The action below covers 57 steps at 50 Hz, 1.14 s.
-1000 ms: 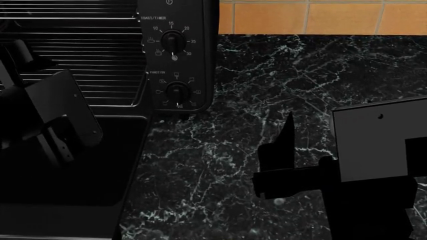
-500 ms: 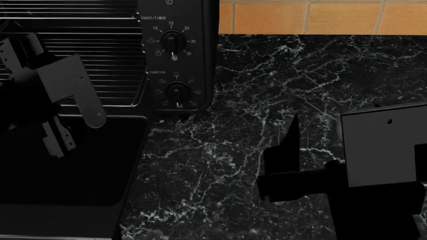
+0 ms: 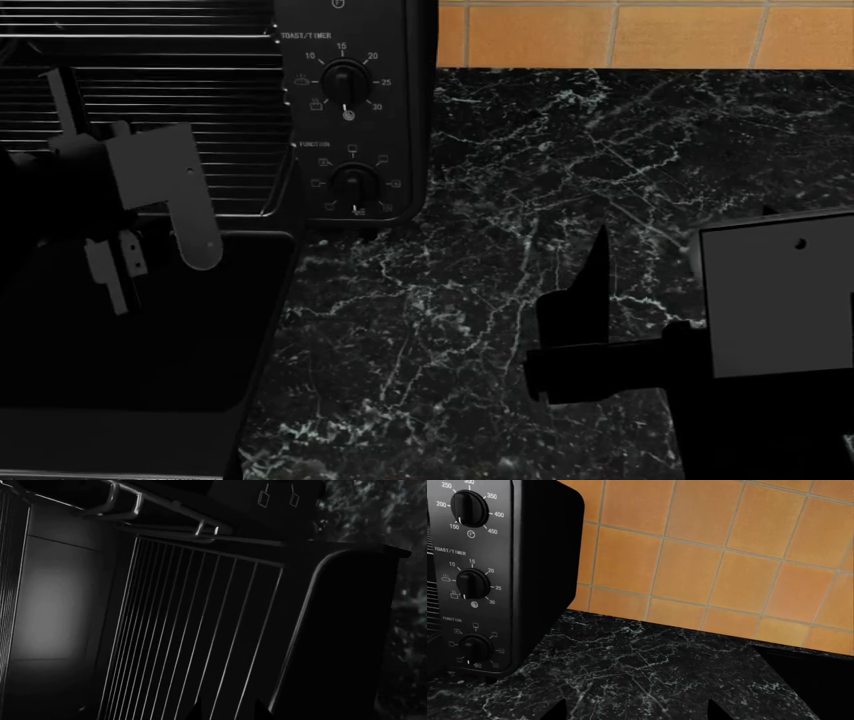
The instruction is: Fully slide the toaster oven bottom rack0 out.
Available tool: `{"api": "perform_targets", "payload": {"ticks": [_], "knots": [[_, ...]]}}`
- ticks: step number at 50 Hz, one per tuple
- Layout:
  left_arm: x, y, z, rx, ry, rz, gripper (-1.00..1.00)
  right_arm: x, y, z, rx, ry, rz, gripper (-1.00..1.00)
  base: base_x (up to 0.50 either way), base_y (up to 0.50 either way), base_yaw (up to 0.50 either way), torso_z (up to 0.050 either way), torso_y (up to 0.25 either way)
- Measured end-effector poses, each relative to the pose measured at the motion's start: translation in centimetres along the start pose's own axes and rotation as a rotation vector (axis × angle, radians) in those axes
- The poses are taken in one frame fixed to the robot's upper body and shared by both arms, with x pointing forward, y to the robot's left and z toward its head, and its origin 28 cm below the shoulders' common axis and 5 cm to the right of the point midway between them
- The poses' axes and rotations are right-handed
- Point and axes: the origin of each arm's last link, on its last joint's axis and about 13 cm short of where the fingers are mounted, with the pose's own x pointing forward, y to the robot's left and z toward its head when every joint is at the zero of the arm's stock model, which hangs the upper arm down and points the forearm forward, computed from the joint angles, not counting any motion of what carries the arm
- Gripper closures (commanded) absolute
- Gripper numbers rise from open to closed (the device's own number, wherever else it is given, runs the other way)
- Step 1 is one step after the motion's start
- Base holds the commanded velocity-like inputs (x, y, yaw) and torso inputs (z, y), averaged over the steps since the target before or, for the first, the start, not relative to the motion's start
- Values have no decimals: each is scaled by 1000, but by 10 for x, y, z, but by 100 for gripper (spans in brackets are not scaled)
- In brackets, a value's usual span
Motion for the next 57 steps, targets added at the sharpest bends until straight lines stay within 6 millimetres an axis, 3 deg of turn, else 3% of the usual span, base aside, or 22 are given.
{"api": "perform_targets", "payload": {"ticks": [19, 31, 47, 54, 57], "knots": [[-36, -18, -6, 44, -37, 12, 100, -2, 0, 3, 1, -11, 2, -100, -10, 4, 7, 0, 5], [-66, -44, 0, 179, -29, 150, 100, -5, 0, 3, 4, -19, 1, -100, -12, 3, 9, 0, 11], [-90, -69, 9, 269, 43, 300, 100, -8, -1, 3, 13, -29, 0, -100, -22, 8, 23, 1, 15], [-100, -76, 24, 453, 106, 310, 100, -9, -1, 2, 18, -31, -1, -100, -28, 11, 31, 0, 16], [-115, -90, 27, 544, 86, 404, 100, -10, -1, 2, 20, -29, -2, -100, -9, 13, 28, 0, 7]]}}
